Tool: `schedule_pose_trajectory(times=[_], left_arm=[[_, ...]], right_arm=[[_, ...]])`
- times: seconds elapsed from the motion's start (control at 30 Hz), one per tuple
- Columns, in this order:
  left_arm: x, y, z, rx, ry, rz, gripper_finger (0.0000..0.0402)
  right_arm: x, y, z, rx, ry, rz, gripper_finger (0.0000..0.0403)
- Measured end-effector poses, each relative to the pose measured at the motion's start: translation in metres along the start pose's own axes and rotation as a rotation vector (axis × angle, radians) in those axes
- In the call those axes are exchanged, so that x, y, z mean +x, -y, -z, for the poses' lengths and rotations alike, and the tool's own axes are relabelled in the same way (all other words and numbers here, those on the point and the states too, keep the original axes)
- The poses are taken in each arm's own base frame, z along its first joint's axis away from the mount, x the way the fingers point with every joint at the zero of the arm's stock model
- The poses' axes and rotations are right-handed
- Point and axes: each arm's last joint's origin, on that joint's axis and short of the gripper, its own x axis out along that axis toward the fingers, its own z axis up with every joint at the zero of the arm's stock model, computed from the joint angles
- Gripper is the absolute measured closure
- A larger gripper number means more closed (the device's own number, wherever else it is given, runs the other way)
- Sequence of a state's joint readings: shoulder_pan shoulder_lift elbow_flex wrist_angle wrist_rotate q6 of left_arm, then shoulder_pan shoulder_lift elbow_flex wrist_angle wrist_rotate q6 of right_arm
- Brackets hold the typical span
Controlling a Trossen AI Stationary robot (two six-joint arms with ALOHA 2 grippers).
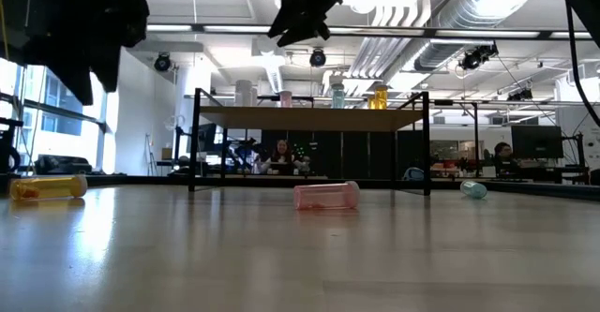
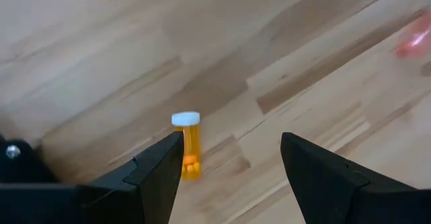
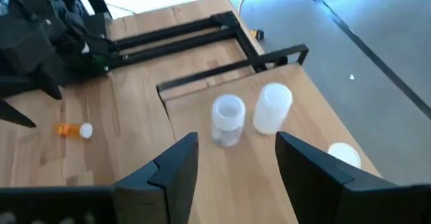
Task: Pick and place medicine bottles onto shelf by color
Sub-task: Put the yellow pill bottle on the shelf aligned with the other yellow pill bottles
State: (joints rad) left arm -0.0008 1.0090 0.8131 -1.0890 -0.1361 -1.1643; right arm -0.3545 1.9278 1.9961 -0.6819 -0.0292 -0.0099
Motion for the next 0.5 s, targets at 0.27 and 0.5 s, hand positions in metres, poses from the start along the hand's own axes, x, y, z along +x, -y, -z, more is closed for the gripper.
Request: schedule_pose_trajectory(times=[0.27,0.5], left_arm=[[0.027,0.018,0.011,0.005,-0.102,-0.133,0.0165],[0.053,0.029,0.019,-0.056,-0.202,-0.260,0.0165]], right_arm=[[0.000,-0.001,0.003,-0.061,-0.034,-0.003,0.0215],[0.000,-0.001,0.003,-0.079,-0.035,-0.012,0.0214]])
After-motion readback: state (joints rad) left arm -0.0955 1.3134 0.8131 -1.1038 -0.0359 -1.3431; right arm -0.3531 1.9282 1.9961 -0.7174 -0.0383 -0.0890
